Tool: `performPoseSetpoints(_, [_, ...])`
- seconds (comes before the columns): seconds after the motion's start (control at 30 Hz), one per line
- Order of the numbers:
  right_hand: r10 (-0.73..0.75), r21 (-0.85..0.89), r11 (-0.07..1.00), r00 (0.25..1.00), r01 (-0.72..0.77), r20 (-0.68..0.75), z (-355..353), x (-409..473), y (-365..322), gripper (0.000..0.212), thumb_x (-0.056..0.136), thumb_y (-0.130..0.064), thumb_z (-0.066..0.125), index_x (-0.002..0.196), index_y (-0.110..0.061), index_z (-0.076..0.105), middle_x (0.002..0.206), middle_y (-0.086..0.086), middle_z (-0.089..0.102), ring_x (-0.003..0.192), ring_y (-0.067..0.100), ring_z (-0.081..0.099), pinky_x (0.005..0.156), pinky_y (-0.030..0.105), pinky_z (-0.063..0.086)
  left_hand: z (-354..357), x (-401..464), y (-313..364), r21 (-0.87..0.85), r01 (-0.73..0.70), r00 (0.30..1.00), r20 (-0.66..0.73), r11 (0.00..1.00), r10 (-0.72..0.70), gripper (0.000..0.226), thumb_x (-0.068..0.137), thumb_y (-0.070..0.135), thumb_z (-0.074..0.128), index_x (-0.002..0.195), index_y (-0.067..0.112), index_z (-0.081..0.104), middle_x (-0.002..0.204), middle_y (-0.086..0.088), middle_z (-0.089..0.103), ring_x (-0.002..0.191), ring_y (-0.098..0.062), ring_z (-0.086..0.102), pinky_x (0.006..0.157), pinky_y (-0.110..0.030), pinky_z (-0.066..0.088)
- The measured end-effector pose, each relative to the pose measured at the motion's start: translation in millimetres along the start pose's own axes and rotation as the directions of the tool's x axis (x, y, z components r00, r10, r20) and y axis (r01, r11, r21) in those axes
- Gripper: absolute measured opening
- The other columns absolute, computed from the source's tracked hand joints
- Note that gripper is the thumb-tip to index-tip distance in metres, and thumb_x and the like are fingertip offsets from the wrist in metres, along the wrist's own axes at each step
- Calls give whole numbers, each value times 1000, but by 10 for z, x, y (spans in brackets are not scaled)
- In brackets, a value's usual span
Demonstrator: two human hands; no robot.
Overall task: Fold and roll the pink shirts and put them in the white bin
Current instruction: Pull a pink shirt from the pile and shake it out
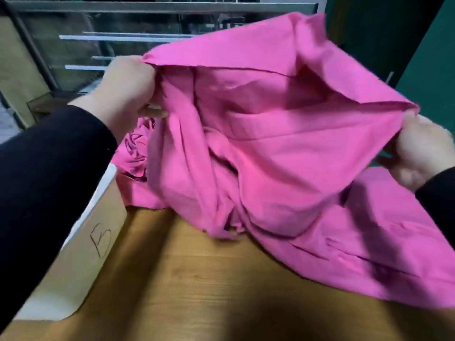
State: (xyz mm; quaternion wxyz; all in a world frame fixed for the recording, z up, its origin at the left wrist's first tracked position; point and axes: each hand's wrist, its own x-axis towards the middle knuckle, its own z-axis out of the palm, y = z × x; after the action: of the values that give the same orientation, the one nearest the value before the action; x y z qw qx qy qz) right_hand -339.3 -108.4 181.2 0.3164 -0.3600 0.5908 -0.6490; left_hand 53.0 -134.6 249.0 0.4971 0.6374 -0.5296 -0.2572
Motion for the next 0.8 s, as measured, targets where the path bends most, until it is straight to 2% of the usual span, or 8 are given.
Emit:
performPoseSetpoints(0.17, [-19, -266, 963, 997, 37, 71, 71, 30, 191, 23, 95, -18, 54, 73, -17, 61, 71, 10, 60, 62, 21, 59, 66, 45, 54, 44, 76, -117, -25, 103, 994, 44, 994, -102, 26, 102, 18, 46, 78, 15, 53, 66, -10, 52, 42, -17, 55, 42, -36, 58])
performPoseSetpoints(0.23, [-26, -290, 954, 984, 76, 174, 138, -66, 355, 21, 91, -6, 62, 105, -16, 73, 83, 2, 72, 64, 16, 62, 64, 37, 55, 97, 85, -237, 38, 76, 996, 52, 996, -78, 26, 102, 18, 45, 78, 12, 55, 63, -14, 57, 35, -16, 57, 45, -45, 58])
performPoseSetpoints(0.3, [-4, -270, 960, 965, 77, 261, 302, -258, 499, 61, 91, -17, 71, 147, -20, 48, 110, -1, 69, 83, 11, 67, 76, 34, 56, 140, 45, -376, 37, 105, 991, 85, 994, -108, 26, 102, 12, 43, 82, 9, 60, 51, -9, 60, 35, -15, 58, 42, -43, 57])
performPoseSetpoints(0.37, [-62, -332, 926, 938, 182, 342, 450, -521, 602, 86, 86, -32, 79, 157, -26, 29, 130, -4, 60, 111, 9, 63, 97, 32, 50, 188, 14, -550, 61, 136, 979, 144, 989, -144, 27, 98, 2, 39, 95, 6, 66, 51, -6, 61, 36, -14, 57, 39, -34, 56])
performPoseSetpoints(0.47, [-49, -488, 780, 816, 391, 575, 607, -1003, 756, 80, 82, -45, 76, 151, -33, 38, 130, -11, 56, 111, 8, 59, 88, 25, 49, 222, -10, -737, 88, 124, 986, 105, 988, -133, 34, 94, -1, 38, 109, 4, 67, 67, -13, 64, 37, -13, 58, 37, -27, 51])
performPoseSetpoints(0.6, [151, -609, 548, 648, 573, 747, 719, -1291, 1136, 72, 88, -55, 67, 150, -30, 40, 148, -12, 44, 132, 8, 47, 108, 23, 34, 242, -114, -965, 184, -58, 997, 67, 981, 46, 48, 86, -3, 58, 132, 10, 55, 91, 0, 66, 55, -3, 63, 52, -14, 52])
performPoseSetpoints(0.7, [73, -643, 531, 727, 551, 683, 801, -1158, 1450, 48, 101, -28, 58, 146, -20, 48, 148, 0, 49, 133, 16, 49, 108, 21, 30, 271, -438, -1242, 379, -318, 943, 33, 869, 331, 48, 83, 14, 71, 128, 13, 58, 117, 1, 62, 100, -15, 60, 88, -22, 45])
performPoseSetpoints(0.8, [22, -695, 496, 793, 520, 609, 862, -917, 1663, 42, 100, -12, 53, 142, -14, 54, 142, 9, 56, 129, 26, 53, 110, 31, 35, 335, -1081, -1476, 476, -219, 953, -81, 852, 290, 27, 86, 44, 70, 88, 27, 48, 79, 7, 56, 75, -23, 55, 68, -36, 42])
